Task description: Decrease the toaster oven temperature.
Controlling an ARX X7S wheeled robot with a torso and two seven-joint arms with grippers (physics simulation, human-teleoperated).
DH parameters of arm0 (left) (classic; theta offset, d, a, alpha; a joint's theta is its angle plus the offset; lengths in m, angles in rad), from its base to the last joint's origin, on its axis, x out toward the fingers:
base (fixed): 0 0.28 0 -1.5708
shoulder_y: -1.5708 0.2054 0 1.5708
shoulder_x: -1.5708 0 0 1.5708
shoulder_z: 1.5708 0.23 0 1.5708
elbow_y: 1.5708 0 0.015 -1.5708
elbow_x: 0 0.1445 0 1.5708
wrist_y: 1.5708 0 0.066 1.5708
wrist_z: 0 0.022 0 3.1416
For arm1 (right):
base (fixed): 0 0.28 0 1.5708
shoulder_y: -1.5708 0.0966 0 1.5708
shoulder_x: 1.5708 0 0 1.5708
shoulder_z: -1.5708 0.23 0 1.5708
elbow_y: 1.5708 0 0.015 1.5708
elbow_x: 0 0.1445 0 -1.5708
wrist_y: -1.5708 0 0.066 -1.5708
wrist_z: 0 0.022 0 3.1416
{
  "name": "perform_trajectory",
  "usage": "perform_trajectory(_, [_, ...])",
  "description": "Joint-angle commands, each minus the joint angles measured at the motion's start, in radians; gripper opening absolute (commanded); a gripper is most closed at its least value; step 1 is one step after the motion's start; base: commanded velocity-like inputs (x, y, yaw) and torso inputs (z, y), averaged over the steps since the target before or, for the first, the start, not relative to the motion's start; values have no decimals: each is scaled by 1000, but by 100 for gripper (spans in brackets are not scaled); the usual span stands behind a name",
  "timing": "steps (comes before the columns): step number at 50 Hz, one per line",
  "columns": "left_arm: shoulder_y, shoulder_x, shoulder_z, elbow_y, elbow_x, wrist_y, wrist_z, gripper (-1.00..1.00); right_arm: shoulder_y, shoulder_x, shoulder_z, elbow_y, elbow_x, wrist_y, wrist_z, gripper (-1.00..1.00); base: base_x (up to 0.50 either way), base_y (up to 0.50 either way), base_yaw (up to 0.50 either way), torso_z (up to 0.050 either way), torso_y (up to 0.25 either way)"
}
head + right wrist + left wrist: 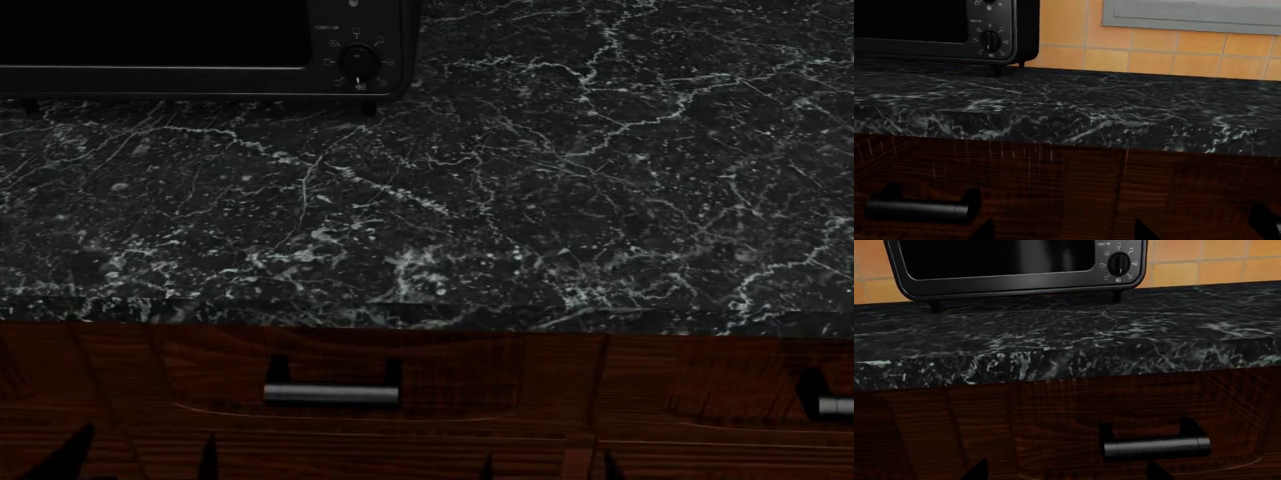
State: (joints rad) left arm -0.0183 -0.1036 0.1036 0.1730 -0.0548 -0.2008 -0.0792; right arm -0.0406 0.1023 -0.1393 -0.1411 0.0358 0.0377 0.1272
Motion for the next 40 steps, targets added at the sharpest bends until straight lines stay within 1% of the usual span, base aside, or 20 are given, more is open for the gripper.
perform_trajectory(1, [-62, -3, -13, 128, 34, -45, -22, 100, 32, 19, -11, -125, -63, 66, -8, 100, 0, 0, 0, 0, 0])
perform_trajectory(3, [-75, -1, -12, 142, 29, -46, -26, 100, 42, 23, -15, -147, -66, 80, -8, 100, 0, 0, 0, 0, 0])
perform_trajectory(8, [-99, -9, 6, 253, 14, -162, -21, 100, 59, 37, -23, -255, -78, 163, -11, 100, 0, 0, 0, 0, 0])
perform_trajectory(10, [-114, -21, 19, 309, 26, -235, -22, 100, 65, 43, -18, -314, -70, 213, -17, 100, 0, 0, 0, 0, 0])
perform_trajectory(15, [-203, -51, 32, 465, -23, -564, 28, 100, 118, 44, 1, -460, -31, 415, -34, 100, 0, 0, 0, 0, 0])
perform_trajectory(16, [-218, -54, 34, 481, -21, -594, 25, 100, 129, 48, 3, -481, -5, 435, -56, 100, 0, 0, 0, 0, 0])
perform_trajectory(18, [-255, -65, 45, 515, -35, -685, 44, 100, 168, 42, 17, -529, 16, 541, -55, 100, 0, 0, 0, 0, 0])
perform_trajectory(19, [-294, -62, 31, 543, -88, -820, 83, 100, 196, 32, 39, -565, 50, 612, -61, 100, 0, 0, 0, 0, 0])
perform_trajectory(21, [-327, -68, 33, 587, -109, -905, 96, 100, 264, 32, 46, -628, 67, 769, -55, 100, 0, 0, 0, 0, 0])
perform_trajectory(22, [-334, -71, 35, 599, -116, -928, 101, 100, 282, 33, 46, -638, 67, 801, -50, 100, 0, 0, 0, 0, 0])
perform_trajectory(25, [-385, -81, 38, 671, -172, -1061, 148, 100, 425, 22, 81, -692, 128, 1049, -69, 100, 0, 0, 0, 0, 0])
perform_trajectory(27, [-387, -90, 52, 711, -200, -1107, 174, 100, 482, 18, 94, -701, 144, 1116, -73, 100, 0, 0, 0, 0, 0])
perform_trajectory(28, [-369, -104, 80, 742, -211, -1109, 185, 100, 532, 11, 109, -702, 157, 1171, -76, 100, 0, 0, 0, 0, 0])
perform_trajectory(32, [-287, -121, 144, 858, -261, -1138, 210, 100, 673, -25, 159, -676, 177, 1278, -68, 100, 0, 0, 0, 0, 0])
perform_trajectory(34, [-250, -167, 191, 873, -330, -1092, 146, 100, 728, -28, 166, -649, 188, 1309, -73, 100, 0, 0, 0, 0, 0])
perform_trajectory(35, [-238, -219, 224, 874, -428, -1045, 65, 100, 780, -38, 177, -623, 193, 1345, -71, 100, 0, 0, 0, 0, 0])
perform_trajectory(37, [-247, -288, 249, 873, -607, -998, -76, 100, 832, -47, 183, -600, 206, 1384, -75, 100, 0, 0, 0, 0, 0])
perform_trajectory(38, [-231, -314, 273, 873, -632, -953, -105, 100, 881, -44, 159, -577, 192, 1439, -47, 100, 0, 0, 0, 0, 0])
perform_trajectory(39, [-228, -331, 294, 872, -640, -933, -123, 100, 893, -43, 149, -568, 189, 1440, -40, 100, 0, 0, 0, 0, 0])
perform_trajectory(40, [-203, -342, 309, 871, -653, -901, -120, 100, 923, -71, 178, -546, 201, 1464, -45, 100, 0, 0, 0, 0, 0])
